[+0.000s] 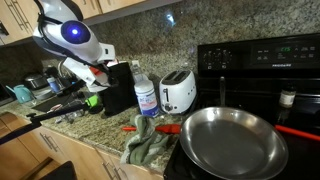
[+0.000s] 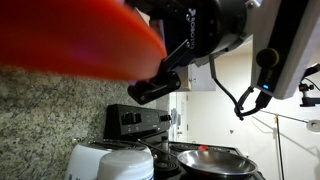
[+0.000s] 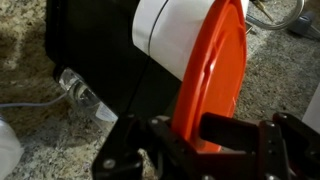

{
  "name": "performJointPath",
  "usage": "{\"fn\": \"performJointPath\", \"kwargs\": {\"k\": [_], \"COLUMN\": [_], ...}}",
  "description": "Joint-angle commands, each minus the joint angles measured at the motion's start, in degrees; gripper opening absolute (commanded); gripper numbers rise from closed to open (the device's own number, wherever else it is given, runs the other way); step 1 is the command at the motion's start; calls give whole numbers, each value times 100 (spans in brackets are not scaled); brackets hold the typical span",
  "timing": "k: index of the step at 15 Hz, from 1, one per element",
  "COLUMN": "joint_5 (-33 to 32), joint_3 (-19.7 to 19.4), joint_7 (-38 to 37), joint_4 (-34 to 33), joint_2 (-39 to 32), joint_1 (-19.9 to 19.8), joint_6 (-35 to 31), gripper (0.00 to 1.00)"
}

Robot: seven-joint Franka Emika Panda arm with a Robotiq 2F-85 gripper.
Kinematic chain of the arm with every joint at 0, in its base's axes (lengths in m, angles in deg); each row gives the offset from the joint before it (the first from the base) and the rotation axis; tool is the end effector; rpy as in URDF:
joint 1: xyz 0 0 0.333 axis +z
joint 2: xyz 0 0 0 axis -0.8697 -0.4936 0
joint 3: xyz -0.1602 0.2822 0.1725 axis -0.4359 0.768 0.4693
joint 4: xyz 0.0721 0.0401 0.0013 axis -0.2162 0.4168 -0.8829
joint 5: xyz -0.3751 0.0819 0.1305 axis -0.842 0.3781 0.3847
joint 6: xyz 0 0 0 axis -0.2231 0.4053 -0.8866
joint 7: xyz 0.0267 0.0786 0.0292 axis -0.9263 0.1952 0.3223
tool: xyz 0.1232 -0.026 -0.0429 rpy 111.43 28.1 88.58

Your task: Put the red lid on top of the coffee maker

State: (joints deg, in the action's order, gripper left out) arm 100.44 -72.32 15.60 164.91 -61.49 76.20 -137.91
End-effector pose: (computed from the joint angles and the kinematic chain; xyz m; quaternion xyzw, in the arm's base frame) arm 0.4694 0.2872 0.3945 -0.8620 -0.0838 -0.2404 0.4383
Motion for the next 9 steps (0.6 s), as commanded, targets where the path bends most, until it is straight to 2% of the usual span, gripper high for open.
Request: {"fn": "performJointPath", "kwargs": {"k": [1, 7, 9], "joint_5": [-303, -380, -716], "joint_3": [-44, -132, -204], "joint_7": [-458, -524, -596], "joint_4": [41, -19, -9], "joint_2": [45, -145, -343], "joint_1": [-17, -93, -120], "joint_6": [188, 151, 164], "gripper": [0, 0, 0]}}
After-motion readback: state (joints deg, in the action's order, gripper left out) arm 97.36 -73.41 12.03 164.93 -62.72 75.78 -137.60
